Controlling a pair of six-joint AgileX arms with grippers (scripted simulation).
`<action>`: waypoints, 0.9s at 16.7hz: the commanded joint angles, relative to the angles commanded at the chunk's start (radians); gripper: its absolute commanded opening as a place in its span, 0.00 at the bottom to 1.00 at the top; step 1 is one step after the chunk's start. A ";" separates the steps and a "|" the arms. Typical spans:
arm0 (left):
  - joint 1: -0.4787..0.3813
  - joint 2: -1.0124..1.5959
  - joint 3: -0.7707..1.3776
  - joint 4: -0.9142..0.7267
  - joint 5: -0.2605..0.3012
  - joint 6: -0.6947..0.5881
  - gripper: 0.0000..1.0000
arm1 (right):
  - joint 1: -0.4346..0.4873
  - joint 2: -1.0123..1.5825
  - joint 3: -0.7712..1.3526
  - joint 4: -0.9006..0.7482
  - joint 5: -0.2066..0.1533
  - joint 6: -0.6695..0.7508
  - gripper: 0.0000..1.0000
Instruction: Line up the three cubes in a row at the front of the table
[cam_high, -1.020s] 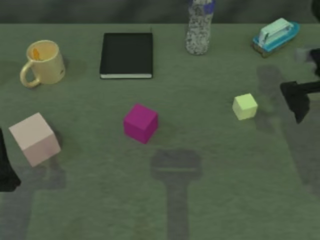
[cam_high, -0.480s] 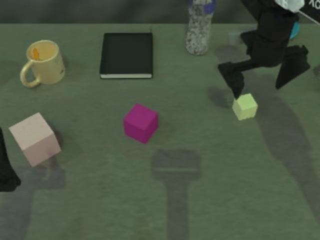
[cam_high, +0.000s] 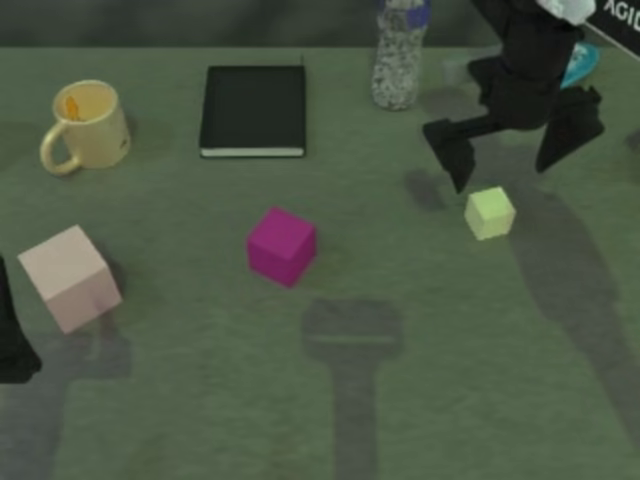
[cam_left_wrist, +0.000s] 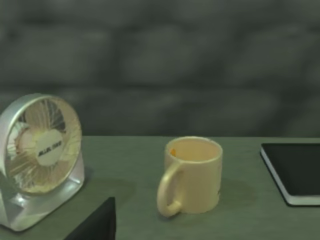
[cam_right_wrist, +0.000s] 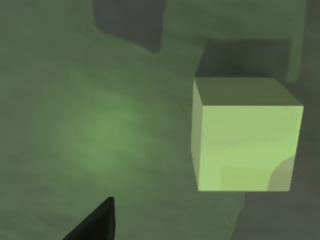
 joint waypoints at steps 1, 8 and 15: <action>0.000 0.000 0.000 0.000 0.000 0.000 1.00 | 0.001 0.001 -0.003 0.003 0.000 -0.001 1.00; 0.000 0.000 0.000 0.000 0.000 0.000 1.00 | 0.005 0.051 -0.189 0.247 -0.001 0.000 1.00; 0.000 0.000 0.000 0.000 0.000 0.000 1.00 | 0.006 0.067 -0.239 0.306 0.000 0.001 0.92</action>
